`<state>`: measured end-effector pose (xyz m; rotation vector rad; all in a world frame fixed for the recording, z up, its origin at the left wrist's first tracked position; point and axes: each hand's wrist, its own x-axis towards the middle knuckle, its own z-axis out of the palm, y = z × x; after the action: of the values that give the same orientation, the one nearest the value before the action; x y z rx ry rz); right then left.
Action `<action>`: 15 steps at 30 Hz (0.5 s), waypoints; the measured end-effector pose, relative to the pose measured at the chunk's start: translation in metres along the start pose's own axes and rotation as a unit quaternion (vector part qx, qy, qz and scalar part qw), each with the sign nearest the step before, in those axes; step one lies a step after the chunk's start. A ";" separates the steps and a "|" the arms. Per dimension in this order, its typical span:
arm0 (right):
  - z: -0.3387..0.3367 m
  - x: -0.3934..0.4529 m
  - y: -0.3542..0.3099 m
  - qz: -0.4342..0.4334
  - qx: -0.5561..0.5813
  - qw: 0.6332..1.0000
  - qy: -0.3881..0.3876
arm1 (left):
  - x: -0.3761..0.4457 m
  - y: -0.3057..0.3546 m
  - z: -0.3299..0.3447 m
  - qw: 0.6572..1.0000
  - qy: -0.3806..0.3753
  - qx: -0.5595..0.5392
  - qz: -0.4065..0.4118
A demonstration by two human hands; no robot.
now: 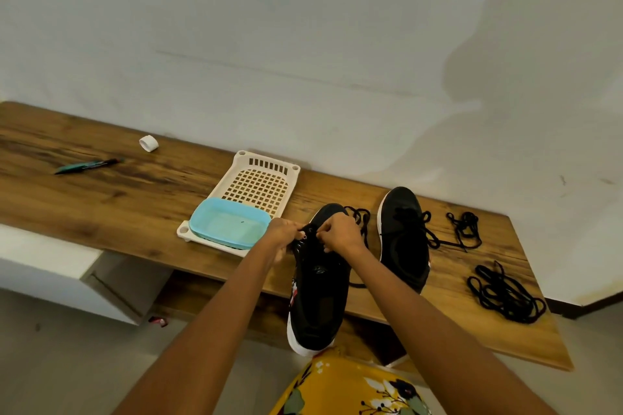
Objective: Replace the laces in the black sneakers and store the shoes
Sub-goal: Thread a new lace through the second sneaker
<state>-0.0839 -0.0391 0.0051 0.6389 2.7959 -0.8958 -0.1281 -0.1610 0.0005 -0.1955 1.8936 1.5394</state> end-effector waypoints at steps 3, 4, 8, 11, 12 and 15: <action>0.000 -0.001 -0.002 -0.013 -0.027 1.000 0.008 | 0.001 0.000 0.001 1.000 0.007 0.025 0.017; -0.001 -0.001 -0.003 -0.016 -0.036 0.999 0.010 | 0.000 0.000 0.002 0.999 0.008 0.034 0.024; -0.008 -0.006 -0.013 -0.060 -0.132 0.989 0.008 | -0.008 0.002 0.003 0.997 -0.030 0.053 0.048; -0.014 -0.009 -0.023 -0.096 -0.205 0.974 0.004 | -0.009 0.005 0.005 0.995 -0.042 0.064 0.056; -0.013 -0.009 -0.023 -0.095 -0.211 0.973 0.000 | -0.009 0.006 0.006 0.996 -0.035 0.066 0.057; -0.007 -0.003 -0.014 -0.073 -0.168 0.983 -0.019 | -0.004 0.005 0.007 0.991 -0.026 0.103 0.082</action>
<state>-0.0869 -0.0462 0.0191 0.3657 2.8886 -0.4304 -0.1247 -0.1547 0.0066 0.0941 2.0531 1.4259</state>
